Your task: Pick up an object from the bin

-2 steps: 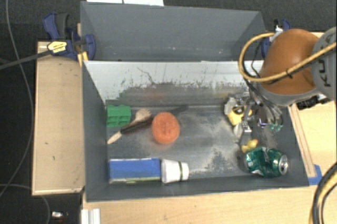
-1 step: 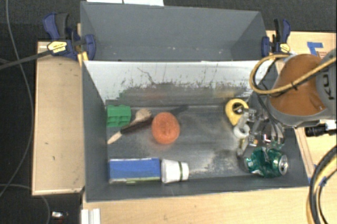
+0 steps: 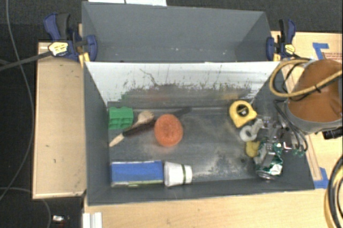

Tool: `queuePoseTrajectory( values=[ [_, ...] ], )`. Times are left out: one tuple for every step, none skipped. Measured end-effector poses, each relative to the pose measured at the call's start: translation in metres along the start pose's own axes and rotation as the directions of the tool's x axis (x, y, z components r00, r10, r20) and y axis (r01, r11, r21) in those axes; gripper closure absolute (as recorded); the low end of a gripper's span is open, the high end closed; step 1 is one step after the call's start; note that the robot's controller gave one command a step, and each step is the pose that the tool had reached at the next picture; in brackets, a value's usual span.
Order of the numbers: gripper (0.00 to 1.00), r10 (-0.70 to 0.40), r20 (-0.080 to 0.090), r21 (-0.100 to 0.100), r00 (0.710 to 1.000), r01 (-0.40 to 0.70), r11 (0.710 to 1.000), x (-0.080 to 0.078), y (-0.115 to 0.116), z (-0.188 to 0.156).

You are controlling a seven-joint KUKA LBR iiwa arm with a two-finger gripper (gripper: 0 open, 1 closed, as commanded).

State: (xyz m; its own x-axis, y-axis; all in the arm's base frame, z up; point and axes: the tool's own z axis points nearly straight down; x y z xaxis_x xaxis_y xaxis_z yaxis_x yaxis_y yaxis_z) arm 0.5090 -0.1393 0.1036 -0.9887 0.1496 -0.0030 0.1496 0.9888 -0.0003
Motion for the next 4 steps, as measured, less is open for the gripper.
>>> queuePoseTrajectory(
  values=[
    [0.00, 0.058, -0.002, -0.001, 0.998, -0.058, 0.998, 0.018, 0.000, -0.001],
    [0.00, 0.116, 0.010, -0.004, 0.993, -0.116, 0.993, 0.012, -0.005, 0.020],
    [1.00, 0.260, 0.009, -0.012, 0.966, -0.260, 0.966, 0.011, -0.007, 0.029],
    [1.00, 0.259, 0.009, -0.012, 0.966, -0.259, 0.966, 0.011, -0.007, 0.029]
  ],
)
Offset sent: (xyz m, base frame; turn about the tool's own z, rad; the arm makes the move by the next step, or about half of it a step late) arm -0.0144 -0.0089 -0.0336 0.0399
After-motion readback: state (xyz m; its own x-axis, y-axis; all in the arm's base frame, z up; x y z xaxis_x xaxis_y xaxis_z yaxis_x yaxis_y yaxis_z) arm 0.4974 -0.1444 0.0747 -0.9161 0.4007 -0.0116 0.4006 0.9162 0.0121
